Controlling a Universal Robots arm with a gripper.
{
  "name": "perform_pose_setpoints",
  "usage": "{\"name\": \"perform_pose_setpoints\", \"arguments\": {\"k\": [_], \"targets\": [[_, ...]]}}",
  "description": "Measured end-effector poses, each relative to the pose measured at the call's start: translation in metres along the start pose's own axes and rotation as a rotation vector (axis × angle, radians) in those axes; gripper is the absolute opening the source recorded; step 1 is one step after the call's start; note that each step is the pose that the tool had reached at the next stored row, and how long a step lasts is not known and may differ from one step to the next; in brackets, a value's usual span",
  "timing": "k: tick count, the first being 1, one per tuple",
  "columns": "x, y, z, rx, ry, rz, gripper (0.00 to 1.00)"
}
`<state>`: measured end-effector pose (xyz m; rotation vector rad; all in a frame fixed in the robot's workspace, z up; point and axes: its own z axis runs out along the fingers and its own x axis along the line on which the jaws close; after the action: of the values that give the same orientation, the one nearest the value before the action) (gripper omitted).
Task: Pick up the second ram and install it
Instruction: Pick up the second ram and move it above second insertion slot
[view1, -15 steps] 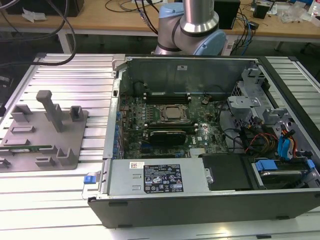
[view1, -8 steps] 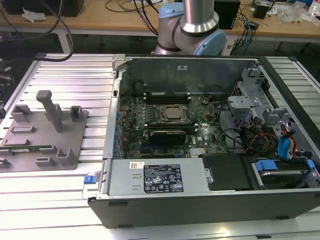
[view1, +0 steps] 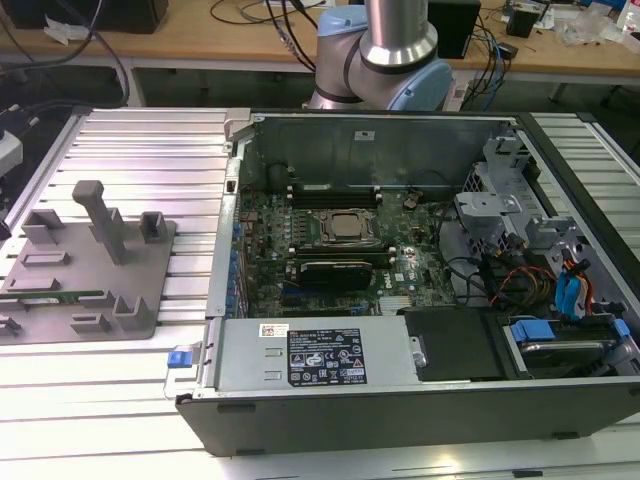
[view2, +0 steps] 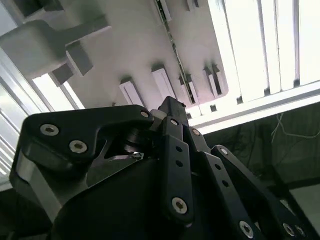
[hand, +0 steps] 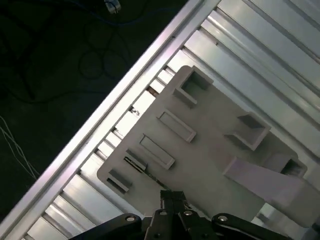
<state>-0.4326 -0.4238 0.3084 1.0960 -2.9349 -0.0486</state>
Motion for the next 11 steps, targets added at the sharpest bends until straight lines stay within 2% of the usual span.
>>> {"name": "perform_pose_setpoints", "arguments": {"k": [2, 4, 5, 8, 10, 11], "targets": [[0.0, -0.0001, 0.0009, -0.0001, 0.0012, -0.039, 0.08], [0.0, -0.0002, 0.0038, -0.0004, 0.0043, -0.138, 0.08], [0.0, -0.0002, 0.0047, -0.0006, 0.0054, -0.17, 0.08], [0.0, -0.0002, 0.0065, -0.0008, 0.0076, -0.236, 0.08], [0.0, -0.0003, 0.0083, -0.001, 0.0097, -0.303, 0.08], [0.0, -0.0003, 0.0088, -0.001, 0.0102, -0.321, 0.08]]}}
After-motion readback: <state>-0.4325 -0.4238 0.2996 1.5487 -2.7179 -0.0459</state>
